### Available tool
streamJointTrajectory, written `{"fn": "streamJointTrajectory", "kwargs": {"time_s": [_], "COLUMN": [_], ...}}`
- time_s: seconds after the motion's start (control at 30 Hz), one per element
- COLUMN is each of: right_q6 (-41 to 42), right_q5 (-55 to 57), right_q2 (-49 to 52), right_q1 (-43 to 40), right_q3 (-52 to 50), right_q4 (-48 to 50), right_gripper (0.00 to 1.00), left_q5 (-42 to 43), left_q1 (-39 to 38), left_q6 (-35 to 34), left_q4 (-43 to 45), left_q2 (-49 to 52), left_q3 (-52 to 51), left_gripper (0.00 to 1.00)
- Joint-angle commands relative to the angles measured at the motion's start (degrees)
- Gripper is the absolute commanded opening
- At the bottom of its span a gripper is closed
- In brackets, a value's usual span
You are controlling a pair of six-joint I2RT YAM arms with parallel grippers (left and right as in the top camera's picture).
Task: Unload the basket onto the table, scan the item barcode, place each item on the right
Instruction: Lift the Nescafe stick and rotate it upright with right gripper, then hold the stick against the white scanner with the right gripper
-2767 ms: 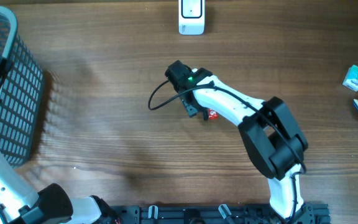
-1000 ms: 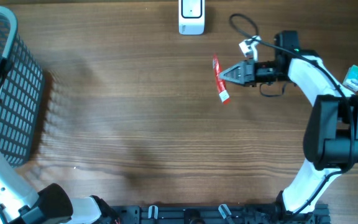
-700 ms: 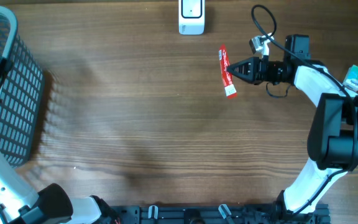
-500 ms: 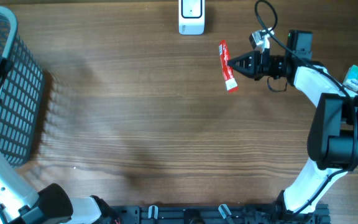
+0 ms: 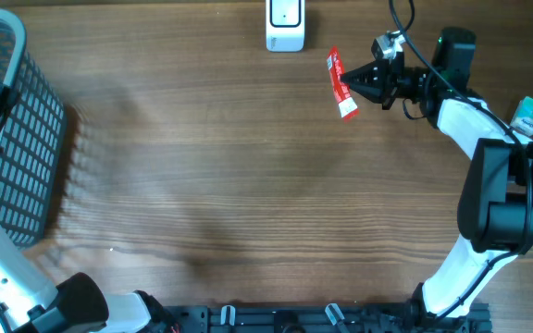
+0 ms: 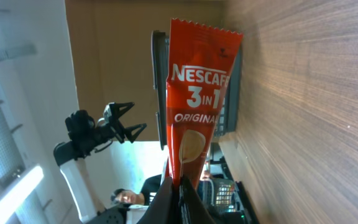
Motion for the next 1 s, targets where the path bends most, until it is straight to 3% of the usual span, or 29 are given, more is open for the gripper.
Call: {"fn": "streamJointTrajectory", "kwargs": {"time_s": [0.0, 0.73, 0.97], "right_q6": [2.2, 2.1, 2.1], "right_q5": [-3.7, -3.6, -3.6], "right_q2": [0.5, 0.5, 0.5], "right_q1": [0.2, 0.2, 0.2], "right_q3": [0.2, 0.2, 0.2], "right_q4": [-0.6, -0.7, -0.2], "right_gripper": [0.04, 0.04, 0.04], "left_q5": [2.5, 6.5, 16.8], "left_q1": [0.3, 0.2, 0.2], "left_q6": [-0.6, 0.3, 6.6], "left_q4": [0.3, -1.2, -1.4], "left_q2": [0.2, 0.4, 0.7], "left_q3": [0.2, -0.3, -0.3], "left_gripper": [1.00, 1.00, 1.00]}}
